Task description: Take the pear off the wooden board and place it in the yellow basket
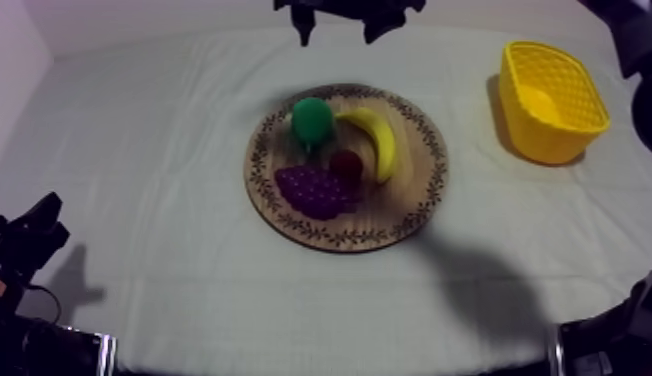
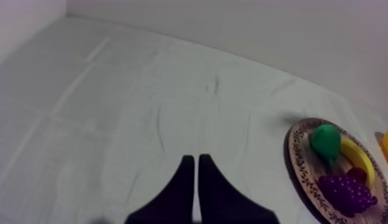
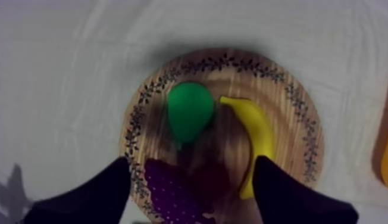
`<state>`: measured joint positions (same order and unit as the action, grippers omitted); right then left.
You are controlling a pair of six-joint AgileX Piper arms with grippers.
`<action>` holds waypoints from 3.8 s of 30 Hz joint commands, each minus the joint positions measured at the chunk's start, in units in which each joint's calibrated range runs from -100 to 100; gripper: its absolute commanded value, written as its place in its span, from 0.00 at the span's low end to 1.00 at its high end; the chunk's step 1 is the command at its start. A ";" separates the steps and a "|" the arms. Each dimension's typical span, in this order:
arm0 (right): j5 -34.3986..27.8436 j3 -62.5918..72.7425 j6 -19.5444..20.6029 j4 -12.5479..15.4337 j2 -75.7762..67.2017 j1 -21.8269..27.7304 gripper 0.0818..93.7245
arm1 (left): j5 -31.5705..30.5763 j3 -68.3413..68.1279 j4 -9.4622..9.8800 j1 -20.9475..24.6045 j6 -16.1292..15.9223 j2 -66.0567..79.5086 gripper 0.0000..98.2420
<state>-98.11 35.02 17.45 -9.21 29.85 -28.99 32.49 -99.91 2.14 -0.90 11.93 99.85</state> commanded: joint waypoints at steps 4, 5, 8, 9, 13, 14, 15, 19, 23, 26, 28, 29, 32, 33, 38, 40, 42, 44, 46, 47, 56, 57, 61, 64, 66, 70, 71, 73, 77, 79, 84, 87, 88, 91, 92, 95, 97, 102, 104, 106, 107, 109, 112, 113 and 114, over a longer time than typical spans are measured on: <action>-0.03 0.64 0.01 0.35 3.11 -0.22 0.75 | 0.00 0.02 -0.01 0.00 0.02 -0.02 0.00; -0.03 0.80 0.07 0.40 4.10 -0.30 0.75 | 0.00 0.02 -0.01 0.00 0.02 -0.02 0.00; -0.01 1.50 0.27 0.77 7.64 -0.55 0.76 | 0.00 0.02 -0.01 0.00 0.02 -0.02 0.00; 0.01 1.93 0.34 0.90 9.00 -0.60 0.76 | 0.00 0.02 -0.01 0.00 0.02 -0.02 0.00; 0.04 5.30 0.54 1.17 14.98 -0.75 0.76 | 0.00 0.02 -0.01 0.00 0.02 -0.02 0.00; 0.04 6.36 0.56 1.17 16.48 -0.76 0.76 | 0.00 0.02 -0.01 0.00 0.02 -0.02 0.00; 0.04 7.43 0.57 1.13 17.96 -0.77 0.76 | 0.00 0.02 -0.01 0.00 0.02 -0.02 0.00; 0.05 11.57 0.58 1.10 23.32 -0.71 0.76 | 0.00 0.02 -0.01 0.00 0.02 -0.02 0.00; 0.01 15.05 0.65 0.99 27.61 -0.49 0.75 | 0.00 0.02 -0.01 0.00 0.02 -0.02 0.00; -0.02 17.10 0.75 0.82 30.09 -0.25 0.75 | 0.00 0.02 -0.01 0.00 0.02 -0.02 0.00; -0.03 18.32 0.76 0.75 31.41 -0.07 0.74 | 0.00 0.02 -0.01 0.00 0.02 -0.02 0.00; -0.03 18.84 0.73 0.75 31.98 0.01 0.74 | 0.00 0.02 -0.01 0.00 0.02 -0.02 0.00; 0.01 20.27 0.54 0.65 33.48 0.14 0.71 | 0.00 0.02 -0.01 0.00 0.02 -0.02 0.00; 0.04 20.71 0.41 0.59 33.88 0.16 0.70 | 0.00 0.02 -0.01 0.00 0.02 -0.02 0.00; 0.39 22.37 -1.24 0.16 35.41 0.17 0.55 | 0.00 0.02 -0.01 0.00 0.02 -0.02 0.00; 0.74 22.72 -1.89 -0.24 35.77 0.15 0.47 | 0.00 0.02 -0.01 0.00 0.02 -0.02 0.00; 1.03 22.95 -2.32 -0.49 35.94 0.14 0.41 | 0.00 0.02 -0.01 0.00 0.02 -0.02 0.00; 1.23 22.91 -2.54 -0.64 35.98 0.13 0.37 | 0.00 0.02 -0.01 0.00 0.02 -0.02 0.00; 1.32 22.48 -2.61 -0.69 35.73 0.13 0.35 | 0.00 0.02 -0.01 0.00 0.02 -0.02 0.00; 1.35 22.06 -2.62 -0.73 35.43 0.13 0.35 | 0.00 0.02 -0.01 0.00 0.02 -0.02 0.00; 1.09 14.28 -2.98 -0.95 25.02 0.34 0.34 | 0.00 0.02 -0.01 0.00 0.02 -0.02 0.00; 0.82 13.38 -3.14 -1.01 23.07 0.39 0.34 | 0.00 0.02 -0.01 0.00 0.02 -0.02 0.00; 0.28 9.59 -3.68 -1.44 15.00 0.71 0.33 | 0.00 0.02 -0.01 0.00 0.02 -0.02 0.00; 0.13 6.82 -4.08 -1.68 9.14 1.09 0.33 | 0.00 0.02 -0.01 0.00 -0.02 -0.02 0.00; 0.09 4.85 -4.33 -1.84 5.50 1.49 0.33 | 0.00 0.02 -0.01 0.00 -0.02 -0.02 0.00; 0.12 0.22 -4.85 -2.33 -0.95 2.74 0.34 | 0.00 0.02 -0.01 0.00 -0.03 -0.02 0.00; 0.17 -1.00 -5.01 -2.45 -2.41 3.19 0.34 | 0.00 0.02 -0.01 0.00 -0.03 -0.02 0.00; 0.32 -3.50 -5.37 -2.70 -5.19 4.30 0.34 | 0.00 0.02 -0.01 0.00 -0.03 -0.02 0.00; 0.81 -8.44 -6.22 -3.23 -10.19 7.33 0.34 | 0.00 0.02 -0.01 0.00 -0.03 -0.02 0.00; 1.02 -10.61 -6.75 -3.54 -12.35 9.13 0.34 | 0.00 0.02 -0.01 0.00 -0.03 -0.02 0.00; 1.73 -15.33 -8.15 -4.14 -16.60 14.18 0.34 | 0.00 0.02 -0.01 0.00 -0.03 -0.02 0.00; 2.41 -17.89 -8.84 -4.79 -18.25 17.15 0.34 | 0.00 0.02 -0.01 0.00 -0.03 -0.02 0.00; 2.67 -18.61 -9.06 -4.96 -18.65 18.15 0.34 | 0.00 0.02 -0.01 0.00 -0.03 -0.02 0.00; 3.80 -20.50 -9.65 -5.34 -19.51 21.26 0.34 | 0.00 0.02 -0.01 0.00 -0.03 -0.02 0.00; 4.29 -21.04 -9.81 -5.47 -19.68 22.30 0.34 | 0.00 0.02 -0.01 0.00 -0.03 -0.02 0.00; 6.02 -22.57 -10.24 -5.85 -19.92 25.27 0.34 | 0.00 0.02 -0.01 0.00 -0.03 -0.02 0.00; 7.22 -23.53 -10.48 -6.06 -19.69 26.98 0.35 | 0.00 0.02 -0.01 0.00 -0.03 -0.02 0.00; 9.67 -25.47 -10.67 -6.59 -18.02 29.86 0.36 | 0.00 0.02 -0.01 0.00 -0.03 -0.02 0.00; 10.43 -26.28 -10.76 -6.67 -17.28 30.58 0.36 | 0.00 0.02 -0.01 0.00 -0.02 -0.02 0.00; 11.29 -26.94 -10.85 -6.70 -16.51 31.11 0.37 | 0.00 0.02 -0.01 0.00 0.00 -0.02 0.00; 11.76 -27.32 -10.88 -6.71 -16.13 31.32 0.37 | 0.00 0.02 -0.01 0.00 0.00 -0.02 0.00; 12.69 -28.06 -10.91 -6.72 -15.31 31.64 0.38 | 0.00 0.02 -0.01 0.00 0.01 -0.02 0.00; 13.82 -28.98 -10.91 -6.76 -13.54 31.86 0.39 | 0.00 0.02 -0.01 0.00 0.01 -0.02 0.00; 14.14 -29.21 -10.90 -6.79 -12.75 31.92 0.39 | 0.00 0.02 -0.01 0.00 0.02 -0.02 0.00; 14.53 -29.44 -10.87 -6.83 -11.90 31.96 0.39 | 0.00 0.02 -0.01 0.00 0.02 -0.02 0.00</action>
<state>-83.86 5.72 6.54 -15.96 16.96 2.94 32.49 -99.91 2.14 -0.90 11.92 99.85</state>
